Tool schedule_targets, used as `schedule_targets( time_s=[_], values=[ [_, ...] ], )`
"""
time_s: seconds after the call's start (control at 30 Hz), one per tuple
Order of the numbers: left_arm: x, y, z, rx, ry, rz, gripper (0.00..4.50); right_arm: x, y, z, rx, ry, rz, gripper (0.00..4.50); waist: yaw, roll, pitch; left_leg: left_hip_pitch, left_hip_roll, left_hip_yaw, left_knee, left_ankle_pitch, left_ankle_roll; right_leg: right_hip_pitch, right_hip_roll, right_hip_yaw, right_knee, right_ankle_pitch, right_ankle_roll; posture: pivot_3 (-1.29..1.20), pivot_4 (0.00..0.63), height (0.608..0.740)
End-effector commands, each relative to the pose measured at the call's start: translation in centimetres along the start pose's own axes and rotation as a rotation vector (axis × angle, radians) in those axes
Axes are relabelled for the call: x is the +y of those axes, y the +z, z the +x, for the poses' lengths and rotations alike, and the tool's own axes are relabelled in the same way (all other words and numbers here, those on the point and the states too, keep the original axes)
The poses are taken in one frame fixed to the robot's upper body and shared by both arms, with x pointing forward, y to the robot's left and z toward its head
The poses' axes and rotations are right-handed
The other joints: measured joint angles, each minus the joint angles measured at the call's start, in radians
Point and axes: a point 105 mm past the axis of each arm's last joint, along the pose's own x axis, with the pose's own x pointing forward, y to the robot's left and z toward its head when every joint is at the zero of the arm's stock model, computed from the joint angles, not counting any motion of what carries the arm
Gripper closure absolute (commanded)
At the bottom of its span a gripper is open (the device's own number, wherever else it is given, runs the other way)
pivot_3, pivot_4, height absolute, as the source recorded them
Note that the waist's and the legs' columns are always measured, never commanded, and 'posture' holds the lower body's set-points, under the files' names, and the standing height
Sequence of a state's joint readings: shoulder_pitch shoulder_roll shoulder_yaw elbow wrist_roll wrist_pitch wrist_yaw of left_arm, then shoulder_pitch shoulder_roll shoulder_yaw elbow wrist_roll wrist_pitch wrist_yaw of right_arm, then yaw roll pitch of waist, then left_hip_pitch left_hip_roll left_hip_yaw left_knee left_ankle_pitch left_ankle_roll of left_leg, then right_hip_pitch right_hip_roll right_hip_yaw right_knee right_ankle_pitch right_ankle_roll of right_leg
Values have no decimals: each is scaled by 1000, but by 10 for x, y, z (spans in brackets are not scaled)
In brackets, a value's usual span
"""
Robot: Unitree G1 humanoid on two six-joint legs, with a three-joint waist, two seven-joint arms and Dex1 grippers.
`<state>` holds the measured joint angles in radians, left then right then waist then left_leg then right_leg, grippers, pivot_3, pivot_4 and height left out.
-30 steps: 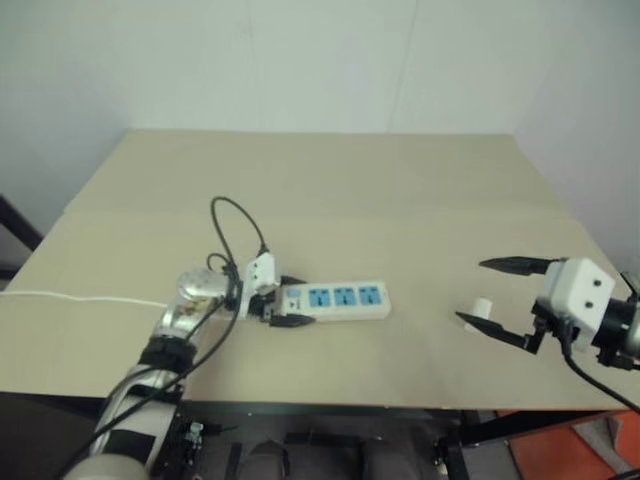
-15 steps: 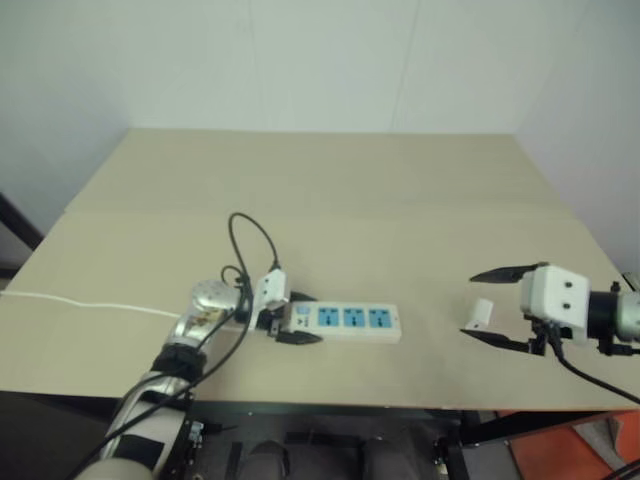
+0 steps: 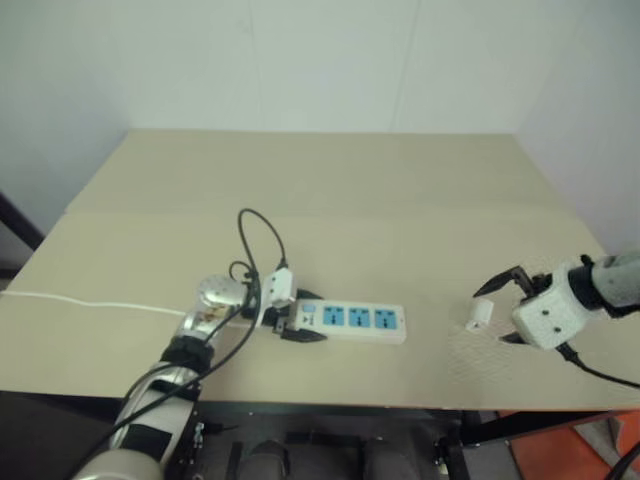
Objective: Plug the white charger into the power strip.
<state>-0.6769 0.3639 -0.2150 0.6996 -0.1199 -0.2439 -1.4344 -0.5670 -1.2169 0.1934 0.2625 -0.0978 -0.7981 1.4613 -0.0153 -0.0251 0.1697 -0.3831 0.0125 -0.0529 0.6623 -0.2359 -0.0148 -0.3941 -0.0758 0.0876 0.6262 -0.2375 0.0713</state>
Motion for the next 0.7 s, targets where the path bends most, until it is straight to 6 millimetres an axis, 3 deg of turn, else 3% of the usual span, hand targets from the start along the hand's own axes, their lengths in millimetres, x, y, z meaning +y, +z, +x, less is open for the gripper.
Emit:
schedule_targets(
  time_s=[0.03, 0.33, 0.7],
  values=[
    [-3, -3, 4, 29, -30, 11, 1184, 5, -5, 2, 17, 76, -112, 0, -1, 0, 0, 0, 0, 0, 0, 0, 0, 0, 0, 0, 0, 1, -2, 0, 150, 740],
    [-4, -4, 3, 32, -22, 7, 1184, -1, -11, 32, 12, 140, -249, 0, -5, 0, 0, 2, 0, 0, 0, 0, 0, 1, 0, 1, 1, 1, -3, 0, 150, 740],
    [-5, -2, 1, 36, -11, 6, 1184, -9, -21, 49, 22, 163, -267, 0, -4, 0, 0, 2, 0, 0, 0, 0, 0, 1, 0, 0, 1, 1, -3, 0, 150, 740]
  ],
)
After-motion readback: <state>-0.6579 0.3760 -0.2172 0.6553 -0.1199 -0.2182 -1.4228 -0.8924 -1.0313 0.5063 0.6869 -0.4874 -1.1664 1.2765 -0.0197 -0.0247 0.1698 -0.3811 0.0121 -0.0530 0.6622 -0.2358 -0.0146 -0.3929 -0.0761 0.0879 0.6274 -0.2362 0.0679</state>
